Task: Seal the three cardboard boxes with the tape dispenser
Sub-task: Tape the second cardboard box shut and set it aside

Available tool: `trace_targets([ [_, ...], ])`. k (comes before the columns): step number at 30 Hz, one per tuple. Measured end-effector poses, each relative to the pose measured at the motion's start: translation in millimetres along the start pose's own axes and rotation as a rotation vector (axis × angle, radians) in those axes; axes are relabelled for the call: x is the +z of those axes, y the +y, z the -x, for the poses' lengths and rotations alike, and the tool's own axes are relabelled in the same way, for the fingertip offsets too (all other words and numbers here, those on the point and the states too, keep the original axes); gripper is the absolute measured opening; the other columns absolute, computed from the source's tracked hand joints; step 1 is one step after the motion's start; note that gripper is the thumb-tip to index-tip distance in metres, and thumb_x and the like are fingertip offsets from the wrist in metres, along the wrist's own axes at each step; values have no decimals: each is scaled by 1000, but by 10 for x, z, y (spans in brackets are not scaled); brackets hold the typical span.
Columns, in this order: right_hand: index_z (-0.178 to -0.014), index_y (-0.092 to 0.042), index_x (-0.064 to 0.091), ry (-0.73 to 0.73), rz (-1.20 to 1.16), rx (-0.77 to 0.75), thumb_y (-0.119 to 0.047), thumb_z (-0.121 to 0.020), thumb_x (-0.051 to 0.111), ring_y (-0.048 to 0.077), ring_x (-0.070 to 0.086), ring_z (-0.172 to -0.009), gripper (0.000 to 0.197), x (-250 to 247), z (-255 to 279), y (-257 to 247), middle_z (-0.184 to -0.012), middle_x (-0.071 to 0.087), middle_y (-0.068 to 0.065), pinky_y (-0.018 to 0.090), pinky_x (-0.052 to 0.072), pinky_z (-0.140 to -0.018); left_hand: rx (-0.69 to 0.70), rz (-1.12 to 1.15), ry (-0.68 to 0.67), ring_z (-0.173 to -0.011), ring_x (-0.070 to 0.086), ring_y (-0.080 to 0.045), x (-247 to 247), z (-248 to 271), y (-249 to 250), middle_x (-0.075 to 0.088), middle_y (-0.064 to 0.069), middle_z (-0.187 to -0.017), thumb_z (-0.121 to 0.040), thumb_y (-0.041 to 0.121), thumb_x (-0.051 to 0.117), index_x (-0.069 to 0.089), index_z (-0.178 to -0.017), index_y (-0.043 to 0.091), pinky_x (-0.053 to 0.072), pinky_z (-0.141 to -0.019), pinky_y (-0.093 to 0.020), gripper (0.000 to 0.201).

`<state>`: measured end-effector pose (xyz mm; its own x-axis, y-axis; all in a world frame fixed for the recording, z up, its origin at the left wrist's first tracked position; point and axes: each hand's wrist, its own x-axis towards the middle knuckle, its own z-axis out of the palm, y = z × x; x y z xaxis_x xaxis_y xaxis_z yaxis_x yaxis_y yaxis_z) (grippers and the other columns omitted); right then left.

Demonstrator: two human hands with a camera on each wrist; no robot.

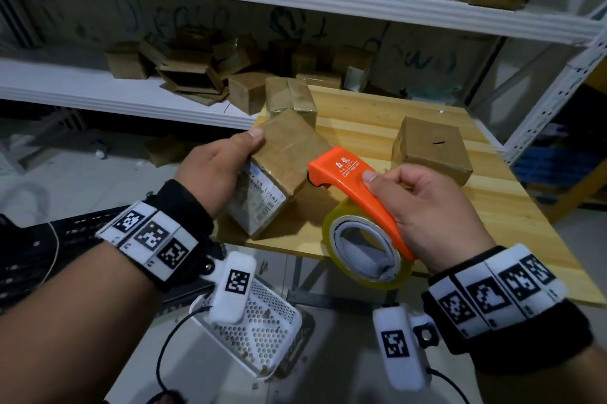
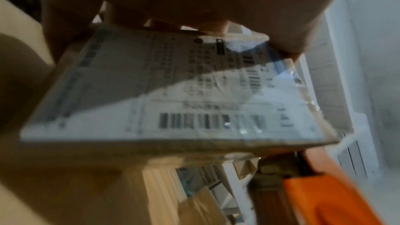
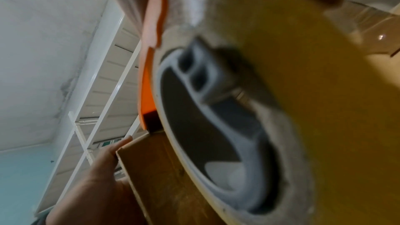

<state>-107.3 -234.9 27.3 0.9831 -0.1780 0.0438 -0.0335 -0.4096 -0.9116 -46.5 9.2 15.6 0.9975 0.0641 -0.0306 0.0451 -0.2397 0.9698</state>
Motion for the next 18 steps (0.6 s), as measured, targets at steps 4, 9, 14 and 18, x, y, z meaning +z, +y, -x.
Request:
trace_targets([
  [4,-81,-18,68,11,12,-15,-48,-91,72,17,73,-54,33,45,-8,-30,-69,77,3,31,57,-56,120,-90,53,-81,61,-12,29,46,33,68,7,-73,-101,53,45,72,-82,18,41,-72,-30,48],
  [9,-80,-18,68,7,41,-33,-51,-92,69,10,70,-50,35,77,-14,-45,-63,74,-4,22,52,-48,357,-364,170,-109,58,-15,-28,47,-7,65,6,-115,-103,51,43,54,-141,33,47,-92,-38,44],
  [14,-84,-15,68,16,18,-35,-48,-94,68,8,67,-47,35,103,-18,-53,-59,73,-4,16,51,-44,614,-635,116,-121,55,-17,-54,118,30,58,1,-132,-94,67,40,54,-138,42,42,-92,-28,53],
  [18,-88,-14,69,30,-1,-26,-49,-94,68,15,73,-54,36,110,-24,-60,-67,77,0,24,56,-49,577,-826,30,-126,53,-15,-77,133,42,55,3,-142,-64,89,52,49,-147,33,47,-103,-35,100],
])
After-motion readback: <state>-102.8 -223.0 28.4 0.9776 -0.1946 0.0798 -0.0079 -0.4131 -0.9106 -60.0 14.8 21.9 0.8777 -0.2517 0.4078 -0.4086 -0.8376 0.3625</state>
